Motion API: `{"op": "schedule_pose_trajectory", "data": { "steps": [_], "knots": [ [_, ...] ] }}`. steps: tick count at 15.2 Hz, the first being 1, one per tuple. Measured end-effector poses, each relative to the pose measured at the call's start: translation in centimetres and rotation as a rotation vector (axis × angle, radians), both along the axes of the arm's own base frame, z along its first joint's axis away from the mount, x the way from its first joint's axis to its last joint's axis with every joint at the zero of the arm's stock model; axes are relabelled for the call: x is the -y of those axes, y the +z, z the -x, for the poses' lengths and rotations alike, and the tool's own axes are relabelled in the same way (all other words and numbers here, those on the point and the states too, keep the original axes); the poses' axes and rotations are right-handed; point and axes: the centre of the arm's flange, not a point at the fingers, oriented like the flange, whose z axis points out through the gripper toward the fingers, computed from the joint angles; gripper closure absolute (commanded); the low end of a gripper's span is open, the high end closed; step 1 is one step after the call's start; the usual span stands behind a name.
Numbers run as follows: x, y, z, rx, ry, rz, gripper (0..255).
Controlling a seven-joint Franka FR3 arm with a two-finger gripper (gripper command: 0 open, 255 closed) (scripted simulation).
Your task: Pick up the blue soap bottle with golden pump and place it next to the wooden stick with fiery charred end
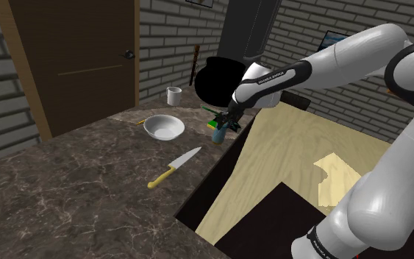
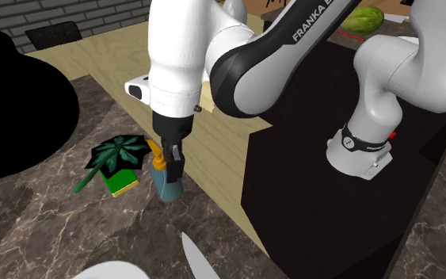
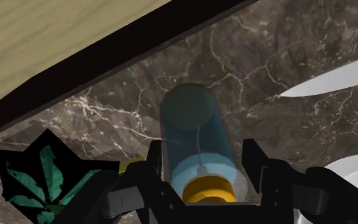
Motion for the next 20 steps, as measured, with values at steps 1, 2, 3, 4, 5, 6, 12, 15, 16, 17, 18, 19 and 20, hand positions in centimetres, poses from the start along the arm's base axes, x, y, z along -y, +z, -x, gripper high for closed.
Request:
{"op": "schedule_pose_trajectory", "data": {
  "steps": [1, 2, 3, 4, 5, 6, 12, 15, 16, 17, 18, 19, 20],
  "knots": [
    [0.0, 0.5, 0.0, 0.000, 0.000, 0.000, 255],
    [0.0, 0.9, 0.0, 0.000, 0.000, 0.000, 255],
    [0.0, 1.3, 0.1, 0.000, 0.000, 0.000, 255],
    [-0.1, 1.8, 0.0, 0.000, 0.000, 0.000, 255],
    [0.1, 2.4, 0.0, 0.000, 0.000, 0.000, 255],
    [0.1, 2.9, 0.0, 0.000, 0.000, 0.000, 255],
    [0.0, 6.0, 0.1, 0.000, 0.000, 0.000, 255],
    [0.0, 7.7, 0.0, 0.000, 0.000, 0.000, 255],
    [0.0, 8.2, -0.1, 0.000, 0.000, 0.000, 255],
    [-0.1, 8.7, 0.0, 0.000, 0.000, 0.000, 255],
    [-0.1, 9.2, 0.0, 0.000, 0.000, 0.000, 255],
    [0.0, 9.7, 0.1, 0.000, 0.000, 0.000, 255],
    [-0.1, 10.2, 0.1, 0.000, 0.000, 0.000, 255]
  ]
}}
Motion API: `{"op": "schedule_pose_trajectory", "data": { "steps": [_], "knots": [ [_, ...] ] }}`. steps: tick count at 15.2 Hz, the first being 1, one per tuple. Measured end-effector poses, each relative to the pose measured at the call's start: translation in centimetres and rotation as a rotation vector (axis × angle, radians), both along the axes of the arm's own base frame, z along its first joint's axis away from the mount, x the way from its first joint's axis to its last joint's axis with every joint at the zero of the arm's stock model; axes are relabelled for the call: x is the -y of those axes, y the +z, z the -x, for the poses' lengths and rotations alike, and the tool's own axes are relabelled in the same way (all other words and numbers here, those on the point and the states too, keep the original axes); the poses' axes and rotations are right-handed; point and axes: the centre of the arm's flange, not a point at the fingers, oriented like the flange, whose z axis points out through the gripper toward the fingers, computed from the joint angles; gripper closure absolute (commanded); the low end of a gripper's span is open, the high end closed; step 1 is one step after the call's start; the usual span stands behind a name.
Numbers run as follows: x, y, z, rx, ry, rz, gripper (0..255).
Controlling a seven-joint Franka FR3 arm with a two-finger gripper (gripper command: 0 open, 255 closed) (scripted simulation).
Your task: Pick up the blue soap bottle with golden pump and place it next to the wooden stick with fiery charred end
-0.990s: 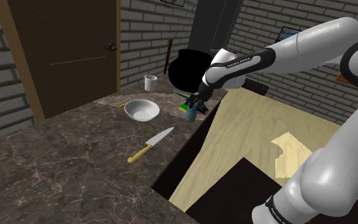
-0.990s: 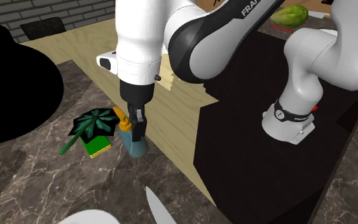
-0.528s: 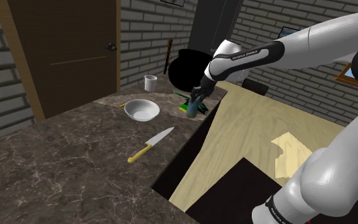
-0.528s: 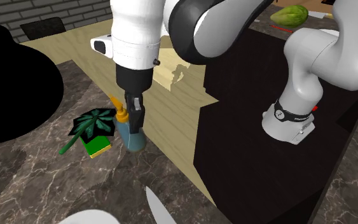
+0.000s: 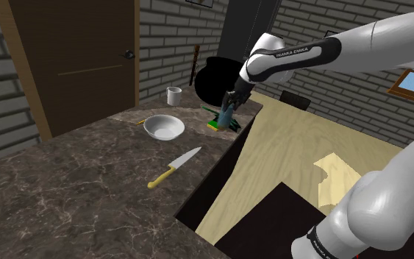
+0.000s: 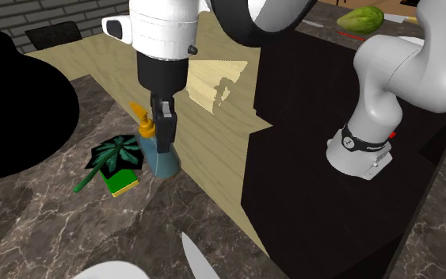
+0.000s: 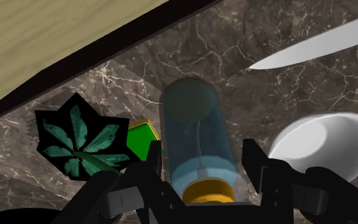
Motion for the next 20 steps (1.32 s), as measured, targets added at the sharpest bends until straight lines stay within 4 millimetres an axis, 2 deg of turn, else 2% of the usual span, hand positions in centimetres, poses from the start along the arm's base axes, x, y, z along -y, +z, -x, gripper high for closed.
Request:
{"op": "schedule_pose_trajectory", "data": {
  "steps": [20],
  "knots": [
    [0.1, 10.7, -0.1, 0.000, 0.000, 0.000, 255]
  ]
}}
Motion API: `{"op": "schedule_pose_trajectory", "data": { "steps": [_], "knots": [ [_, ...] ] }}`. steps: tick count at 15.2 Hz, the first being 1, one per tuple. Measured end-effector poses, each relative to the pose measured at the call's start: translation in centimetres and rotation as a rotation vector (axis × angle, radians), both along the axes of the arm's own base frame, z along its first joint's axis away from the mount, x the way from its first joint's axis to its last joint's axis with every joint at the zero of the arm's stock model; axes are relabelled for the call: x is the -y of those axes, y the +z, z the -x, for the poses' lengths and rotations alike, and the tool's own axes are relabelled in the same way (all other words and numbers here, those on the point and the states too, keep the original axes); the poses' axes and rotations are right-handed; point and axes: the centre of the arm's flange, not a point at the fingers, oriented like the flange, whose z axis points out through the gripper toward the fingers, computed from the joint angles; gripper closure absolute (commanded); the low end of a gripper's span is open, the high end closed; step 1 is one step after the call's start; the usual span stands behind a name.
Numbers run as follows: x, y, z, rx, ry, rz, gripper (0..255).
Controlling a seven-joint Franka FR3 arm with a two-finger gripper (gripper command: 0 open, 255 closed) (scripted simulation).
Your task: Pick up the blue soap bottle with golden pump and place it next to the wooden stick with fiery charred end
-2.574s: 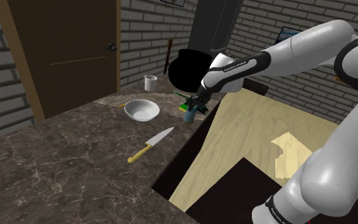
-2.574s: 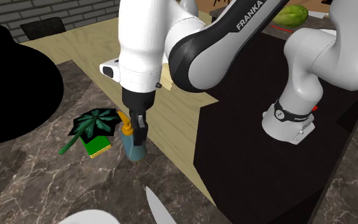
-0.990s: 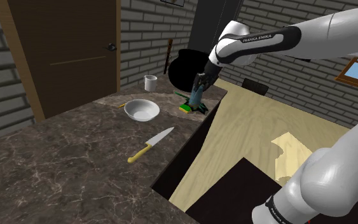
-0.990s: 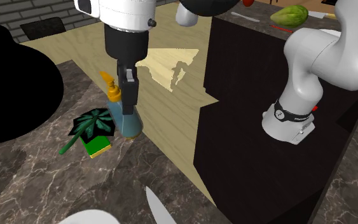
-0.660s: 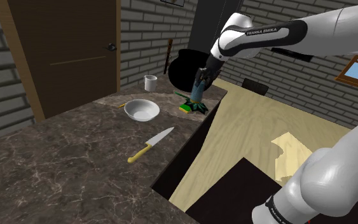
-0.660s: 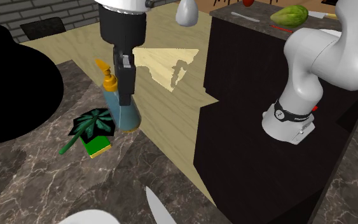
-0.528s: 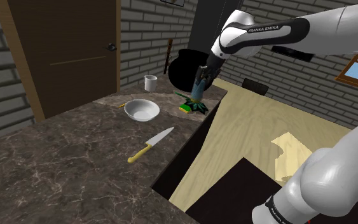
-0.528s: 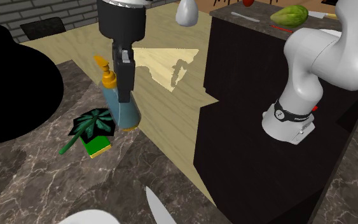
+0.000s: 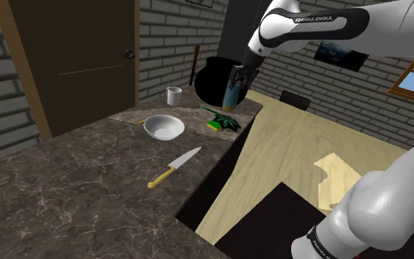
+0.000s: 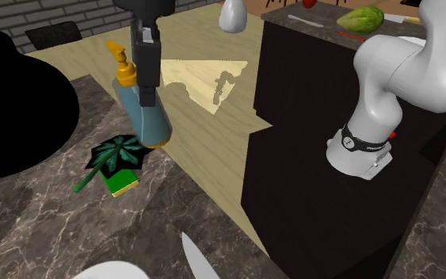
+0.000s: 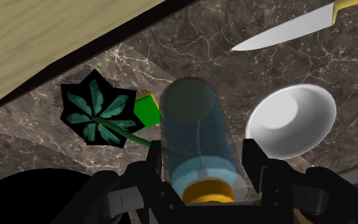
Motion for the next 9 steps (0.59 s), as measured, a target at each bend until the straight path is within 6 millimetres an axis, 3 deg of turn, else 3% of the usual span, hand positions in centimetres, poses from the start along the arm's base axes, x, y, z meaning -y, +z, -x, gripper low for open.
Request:
{"op": "schedule_pose_trajectory", "data": {
  "steps": [7, 9],
  "knots": [
    [0.1, 3.4, 0.0, 0.000, 0.000, 0.000, 255],
    [-1.3, 3.5, 0.8, 0.000, 0.000, 0.000, 255]
  ]
}}
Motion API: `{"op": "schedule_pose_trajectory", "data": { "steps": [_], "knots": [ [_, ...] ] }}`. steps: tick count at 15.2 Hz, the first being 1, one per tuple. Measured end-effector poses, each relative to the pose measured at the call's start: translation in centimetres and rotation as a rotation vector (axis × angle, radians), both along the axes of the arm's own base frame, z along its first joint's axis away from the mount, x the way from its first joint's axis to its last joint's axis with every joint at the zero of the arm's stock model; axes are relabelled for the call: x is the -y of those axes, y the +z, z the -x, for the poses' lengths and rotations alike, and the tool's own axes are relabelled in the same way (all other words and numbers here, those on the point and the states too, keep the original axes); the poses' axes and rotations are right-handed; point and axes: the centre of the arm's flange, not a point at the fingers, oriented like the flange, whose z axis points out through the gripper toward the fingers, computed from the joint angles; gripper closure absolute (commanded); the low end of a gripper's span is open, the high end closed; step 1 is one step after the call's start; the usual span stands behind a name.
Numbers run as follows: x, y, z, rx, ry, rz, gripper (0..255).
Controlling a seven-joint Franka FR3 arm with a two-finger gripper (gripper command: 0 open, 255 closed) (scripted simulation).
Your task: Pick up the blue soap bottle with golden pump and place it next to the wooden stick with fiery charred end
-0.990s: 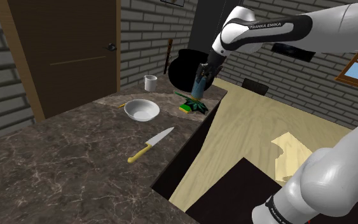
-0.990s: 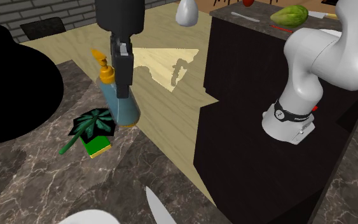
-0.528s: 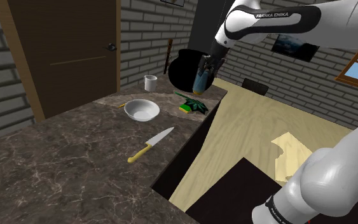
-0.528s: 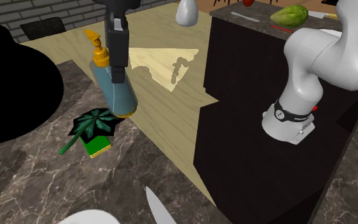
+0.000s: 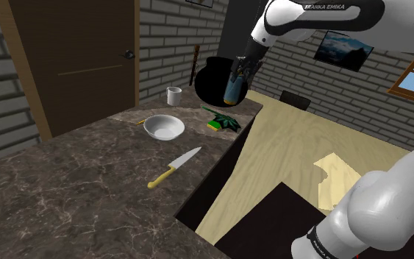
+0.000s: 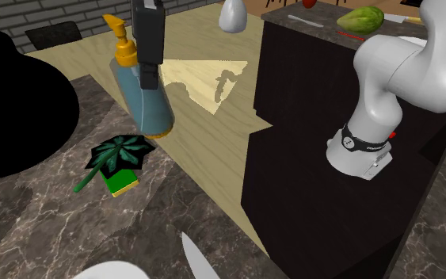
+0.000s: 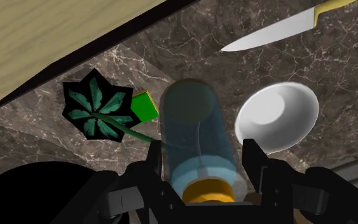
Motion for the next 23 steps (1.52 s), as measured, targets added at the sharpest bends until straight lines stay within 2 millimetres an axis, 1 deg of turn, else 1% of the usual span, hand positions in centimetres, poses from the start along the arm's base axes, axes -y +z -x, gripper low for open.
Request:
{"op": "schedule_pose_trajectory", "data": {
  "steps": [3, 5, 6, 9, 10, 11, 12, 14, 17, 19, 20, 23],
  "knots": [
    [-2.8, 0.3, 2.2, 0.000, 0.001, 0.000, 255],
    [-5.1, 0.5, 3.9, 0.000, 0.001, 0.000, 255],
    [-5.9, 0.4, 4.7, 0.000, 0.001, -0.001, 255],
    [-9.3, 0.0, 7.3, 0.000, 0.001, 0.000, 255],
    [-10.6, 0.1, 8.0, 0.000, 0.001, 0.000, 255],
    [-11.4, 0.2, 8.8, 0.000, 0.002, 0.000, 255],
    [-12.4, 0.0, 9.9, 0.000, 0.001, 0.000, 255],
    [-14.3, 0.0, 11.3, 0.000, 0.001, 0.000, 255],
    [-17.2, 0.4, 13.7, 0.000, 0.001, 0.000, 255],
    [-19.5, 0.1, 15.6, 0.000, 0.001, 0.000, 255],
    [-20.3, 0.2, 16.1, 0.000, 0.001, 0.000, 255],
    [-23.8, 0.4, 18.7, 0.000, 0.002, 0.001, 255]
  ]
}}
